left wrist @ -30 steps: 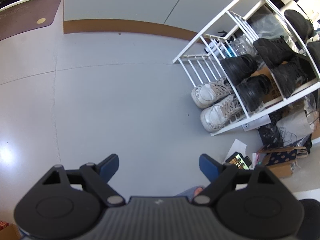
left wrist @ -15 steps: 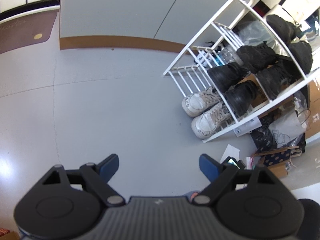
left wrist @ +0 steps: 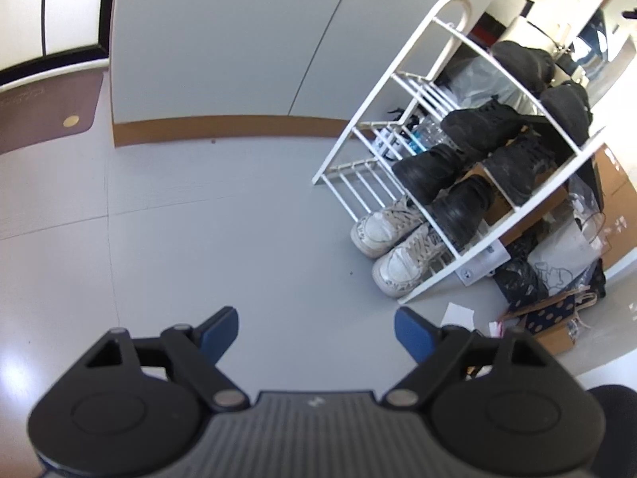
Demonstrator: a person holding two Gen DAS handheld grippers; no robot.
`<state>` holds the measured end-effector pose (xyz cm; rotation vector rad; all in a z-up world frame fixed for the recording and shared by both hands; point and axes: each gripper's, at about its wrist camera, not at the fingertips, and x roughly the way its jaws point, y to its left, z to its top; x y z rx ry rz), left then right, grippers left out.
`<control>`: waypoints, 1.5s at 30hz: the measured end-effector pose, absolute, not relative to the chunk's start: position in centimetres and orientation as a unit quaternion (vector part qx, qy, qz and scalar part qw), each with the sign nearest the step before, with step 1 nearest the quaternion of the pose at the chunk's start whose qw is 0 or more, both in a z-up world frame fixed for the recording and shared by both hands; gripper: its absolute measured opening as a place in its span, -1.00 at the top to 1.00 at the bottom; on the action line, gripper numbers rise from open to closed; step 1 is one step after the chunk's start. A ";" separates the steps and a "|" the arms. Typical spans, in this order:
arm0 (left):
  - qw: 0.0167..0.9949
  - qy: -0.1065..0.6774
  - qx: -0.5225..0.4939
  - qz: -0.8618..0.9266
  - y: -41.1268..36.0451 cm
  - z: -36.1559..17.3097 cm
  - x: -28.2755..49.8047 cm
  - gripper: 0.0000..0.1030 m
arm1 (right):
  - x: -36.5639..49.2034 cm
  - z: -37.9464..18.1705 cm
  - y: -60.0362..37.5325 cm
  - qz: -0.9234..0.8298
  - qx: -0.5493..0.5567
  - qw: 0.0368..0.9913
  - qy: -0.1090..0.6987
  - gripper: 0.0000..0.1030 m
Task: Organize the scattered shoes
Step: 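Set the black clogs on the rack's top shelf and open the right gripper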
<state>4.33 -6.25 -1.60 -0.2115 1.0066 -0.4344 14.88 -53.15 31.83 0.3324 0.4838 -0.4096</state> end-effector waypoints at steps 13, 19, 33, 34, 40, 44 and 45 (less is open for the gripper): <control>0.857 0.449 -0.119 -0.223 -6.0 0.7 2.6 -0.70 | 11.7 32.6 -48.9 -0.170 0.139 0.945 0.243 -0.98; 0.861 0.440 -0.113 -0.229 -6.1 1.3 1.9 -0.70 | 10.6 31.8 -47.2 -0.147 0.136 0.946 0.254 -1.00; 0.886 0.395 -0.084 -0.230 -6.1 2.4 -0.9 -0.57 | 7.2 29.7 -45.0 -0.120 0.130 0.950 0.258 -1.00; 0.887 0.393 -0.081 -0.229 -6.0 2.5 -1.0 -0.57 | 6.9 29.3 -44.8 -0.119 0.129 0.951 0.255 -1.00; 0.891 0.385 -0.080 -0.227 -5.5 2.8 -1.5 -0.68 | 5.9 24.9 -44.1 -0.102 0.134 0.952 0.257 -1.00; 0.898 0.368 -0.065 -0.234 -5.9 3.3 -1.8 -0.73 | 5.4 21.7 -43.7 -0.089 0.139 0.951 0.262 -1.00; 0.898 0.368 -0.063 -0.233 -6.0 3.4 -1.8 -0.73 | 5.3 20.8 -43.5 -0.086 0.140 0.951 0.263 -1.00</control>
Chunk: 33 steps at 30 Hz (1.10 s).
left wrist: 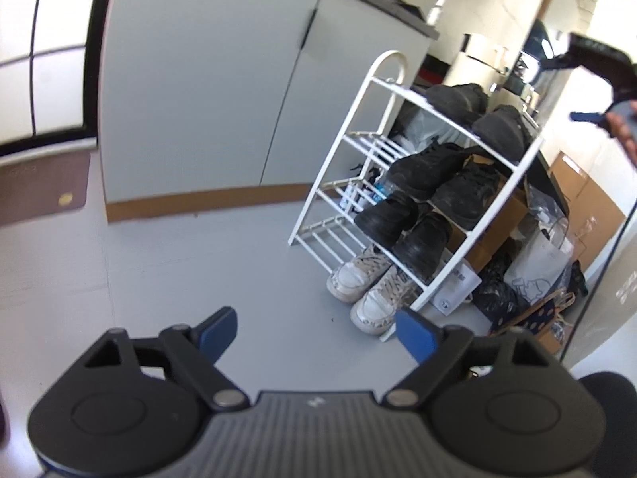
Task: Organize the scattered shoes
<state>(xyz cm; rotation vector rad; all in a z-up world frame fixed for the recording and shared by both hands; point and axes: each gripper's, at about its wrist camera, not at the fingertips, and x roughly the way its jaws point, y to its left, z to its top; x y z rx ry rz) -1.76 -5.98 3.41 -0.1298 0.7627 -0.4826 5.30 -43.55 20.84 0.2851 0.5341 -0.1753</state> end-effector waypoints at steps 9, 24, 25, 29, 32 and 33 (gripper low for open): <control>0.907 0.346 -0.075 -0.230 -6.3 4.2 -1.3 -0.91 | 4.2 13.5 -42.6 -0.058 0.151 0.948 0.273 -1.00; 0.909 0.342 -0.075 -0.228 -6.4 2.1 0.3 -0.93 | 3.7 4.8 -41.4 -0.123 0.151 0.948 0.252 -1.00; 0.908 0.343 -0.078 -0.225 -6.2 1.8 0.5 -0.93 | 3.6 4.8 -41.0 -0.129 0.149 0.948 0.252 -1.00; 0.911 0.347 -0.085 -0.206 -5.6 1.0 1.1 -0.93 | 3.2 4.7 -39.3 -0.154 0.142 0.946 0.249 -1.00; 0.914 0.346 -0.088 -0.194 -5.4 0.3 1.4 -0.93 | 2.9 4.5 -38.2 -0.162 0.144 0.944 0.251 -1.00; 0.914 0.346 -0.089 -0.191 -5.3 0.1 1.4 -0.93 | 2.8 4.4 -37.9 -0.162 0.147 0.943 0.252 -1.00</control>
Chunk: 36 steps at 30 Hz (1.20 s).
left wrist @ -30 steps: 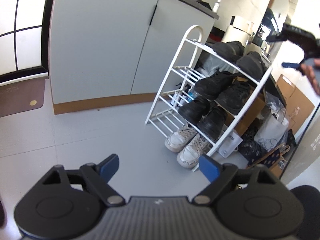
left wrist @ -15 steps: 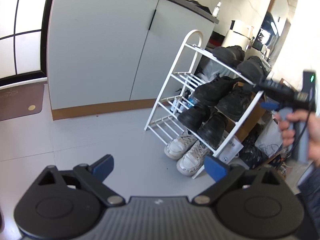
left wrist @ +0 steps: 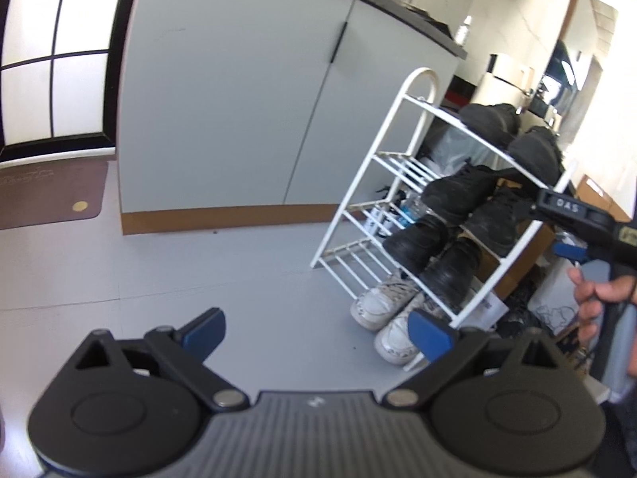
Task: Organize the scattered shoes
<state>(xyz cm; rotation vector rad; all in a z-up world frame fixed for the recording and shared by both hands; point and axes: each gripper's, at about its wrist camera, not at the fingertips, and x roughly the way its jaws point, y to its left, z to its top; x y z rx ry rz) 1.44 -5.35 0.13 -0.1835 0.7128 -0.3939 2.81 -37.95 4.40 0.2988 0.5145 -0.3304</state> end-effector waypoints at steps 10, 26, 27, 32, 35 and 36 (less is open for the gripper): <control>0.929 0.326 -0.023 -0.172 -6.9 -1.1 1.8 -0.99 | 1.7 3.5 -35.0 -0.166 0.170 0.933 0.269 -1.00; 0.921 0.335 -0.007 -0.198 -8.8 -0.6 1.2 -0.99 | 0.5 0.6 -31.7 -0.138 0.123 0.937 0.297 -1.00; 0.921 0.335 -0.006 -0.197 -8.8 -0.5 1.1 -0.99 | 0.3 0.5 -31.5 -0.136 0.121 0.937 0.298 -1.00; 0.917 0.345 -0.004 -0.200 -8.8 -0.5 0.7 -0.99 | -0.7 -0.1 -30.6 -0.128 0.113 0.938 0.302 -1.00; 0.917 0.346 -0.003 -0.199 -8.7 -0.4 0.4 -0.99 | -1.3 -0.5 -30.0 -0.123 0.109 0.938 0.305 -1.00; 0.917 0.345 -0.002 -0.199 -8.7 -0.3 0.3 -0.99 | -1.5 -0.6 -29.8 -0.121 0.107 0.938 0.305 -1.00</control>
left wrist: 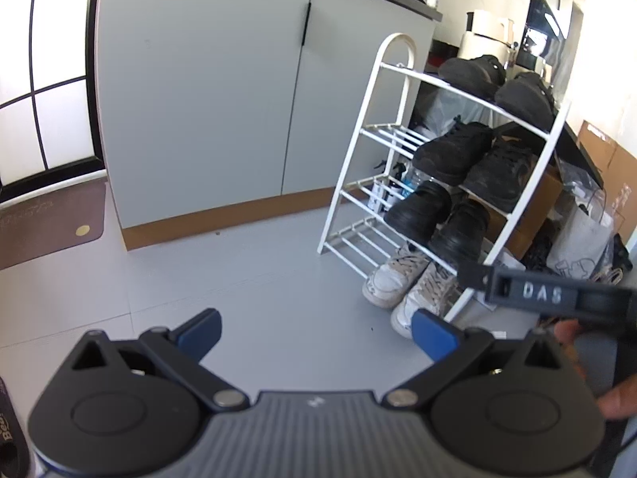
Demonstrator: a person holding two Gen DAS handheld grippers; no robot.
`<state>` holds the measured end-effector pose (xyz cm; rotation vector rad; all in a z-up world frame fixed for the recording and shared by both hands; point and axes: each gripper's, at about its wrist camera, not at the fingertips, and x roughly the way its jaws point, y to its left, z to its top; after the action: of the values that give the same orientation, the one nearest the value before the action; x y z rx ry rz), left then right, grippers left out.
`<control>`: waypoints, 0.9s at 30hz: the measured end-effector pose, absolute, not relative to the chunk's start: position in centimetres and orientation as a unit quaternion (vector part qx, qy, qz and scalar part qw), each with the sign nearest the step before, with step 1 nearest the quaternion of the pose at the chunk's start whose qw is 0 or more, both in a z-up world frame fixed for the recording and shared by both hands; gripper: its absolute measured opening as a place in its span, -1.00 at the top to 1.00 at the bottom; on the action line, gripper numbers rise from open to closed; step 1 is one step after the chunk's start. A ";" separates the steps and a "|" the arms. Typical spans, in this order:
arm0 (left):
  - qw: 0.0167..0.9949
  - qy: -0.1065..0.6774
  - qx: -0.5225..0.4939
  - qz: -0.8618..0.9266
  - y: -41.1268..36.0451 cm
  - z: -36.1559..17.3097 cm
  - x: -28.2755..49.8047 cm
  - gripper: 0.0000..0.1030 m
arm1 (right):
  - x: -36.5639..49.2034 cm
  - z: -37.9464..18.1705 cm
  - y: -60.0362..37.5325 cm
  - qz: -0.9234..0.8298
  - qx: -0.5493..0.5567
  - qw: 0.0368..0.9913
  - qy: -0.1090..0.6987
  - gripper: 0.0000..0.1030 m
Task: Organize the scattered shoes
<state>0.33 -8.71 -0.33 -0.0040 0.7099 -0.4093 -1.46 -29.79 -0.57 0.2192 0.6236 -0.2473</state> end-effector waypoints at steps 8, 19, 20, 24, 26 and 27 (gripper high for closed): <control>0.919 0.345 -0.009 -0.193 -8.2 0.3 0.3 -0.99 | -3.0 -1.5 -28.2 -0.108 0.095 0.939 0.312 -1.00; 0.920 0.342 -0.021 -0.191 -8.0 0.4 0.3 -0.99 | -4.1 -1.2 -26.6 -0.105 0.069 0.944 0.304 -1.00; 0.920 0.343 -0.021 -0.189 -8.0 0.4 0.4 -0.99 | -4.1 -1.2 -26.6 -0.109 0.067 0.944 0.304 -1.00; 0.920 0.347 -0.019 -0.184 -7.9 0.2 0.5 -0.99 | -4.1 -1.3 -26.5 -0.113 0.063 0.944 0.302 -1.00; 0.919 0.349 -0.019 -0.182 -7.9 0.2 0.5 -0.99 | -4.2 -1.3 -26.5 -0.114 0.061 0.945 0.301 -1.00; 0.919 0.351 -0.021 -0.181 -7.9 0.1 0.6 -0.99 | -4.2 -1.3 -26.5 -0.114 0.060 0.945 0.301 -1.00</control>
<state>0.57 -7.87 0.09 -0.0441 0.7219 -0.3714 -4.17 -26.50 -1.30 0.1219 0.6129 -0.2322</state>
